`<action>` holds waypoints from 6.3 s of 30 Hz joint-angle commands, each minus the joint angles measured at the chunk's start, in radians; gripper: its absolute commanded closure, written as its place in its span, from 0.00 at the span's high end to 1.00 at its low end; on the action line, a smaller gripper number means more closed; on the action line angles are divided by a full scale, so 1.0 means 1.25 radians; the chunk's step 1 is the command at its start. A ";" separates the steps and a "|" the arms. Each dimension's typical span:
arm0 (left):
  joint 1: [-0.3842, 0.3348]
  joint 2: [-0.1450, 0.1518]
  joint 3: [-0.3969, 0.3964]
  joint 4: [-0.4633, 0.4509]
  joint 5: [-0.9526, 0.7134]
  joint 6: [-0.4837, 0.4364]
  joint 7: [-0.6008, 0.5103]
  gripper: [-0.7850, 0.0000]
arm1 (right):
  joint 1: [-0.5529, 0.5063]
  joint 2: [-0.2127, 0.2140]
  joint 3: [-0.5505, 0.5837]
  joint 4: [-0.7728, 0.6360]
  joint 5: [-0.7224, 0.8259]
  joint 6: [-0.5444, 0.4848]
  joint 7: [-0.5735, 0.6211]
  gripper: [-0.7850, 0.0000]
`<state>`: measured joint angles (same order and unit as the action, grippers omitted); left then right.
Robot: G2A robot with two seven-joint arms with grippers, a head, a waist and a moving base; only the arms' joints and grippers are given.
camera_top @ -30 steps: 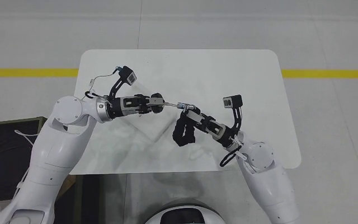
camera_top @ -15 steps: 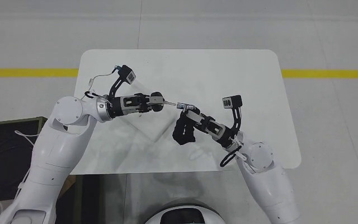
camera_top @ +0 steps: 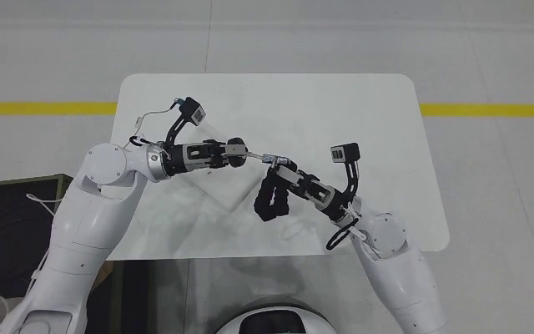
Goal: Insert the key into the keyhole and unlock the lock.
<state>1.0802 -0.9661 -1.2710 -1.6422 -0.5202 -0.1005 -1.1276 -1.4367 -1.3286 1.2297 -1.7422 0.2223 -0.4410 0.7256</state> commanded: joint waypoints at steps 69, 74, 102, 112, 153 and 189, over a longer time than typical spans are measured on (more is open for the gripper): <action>-0.002 -0.037 -0.037 0.047 0.063 -0.182 -0.139 0.00 | 0.084 0.015 0.014 0.021 0.082 0.207 0.173 0.00; -0.002 -0.037 -0.037 0.045 0.038 -0.180 -0.162 0.00 | 0.083 0.014 0.016 0.021 0.086 0.211 0.166 0.00; 0.203 -0.041 -0.115 -0.292 0.918 -0.567 0.372 0.00 | 0.046 0.029 0.045 -0.021 0.078 0.227 0.125 0.00; 0.246 -0.050 -0.103 -0.327 1.322 -0.585 0.642 0.00 | 0.053 0.036 0.047 -0.018 0.068 0.251 0.109 0.00; 0.282 -0.049 -0.056 -0.287 1.747 -0.444 1.016 1.00 | -0.089 0.101 0.041 -0.223 -1.226 0.195 -0.290 0.00; 0.282 -0.049 -0.056 -0.287 1.747 -0.444 1.016 1.00 | -0.126 0.072 0.079 -0.203 -1.067 0.508 -0.287 1.00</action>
<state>1.4330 -1.0277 -1.3404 -2.0012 1.6641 -0.6551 0.1419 -1.5839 -1.2372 1.3205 -1.9880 -1.1517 0.1836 0.3766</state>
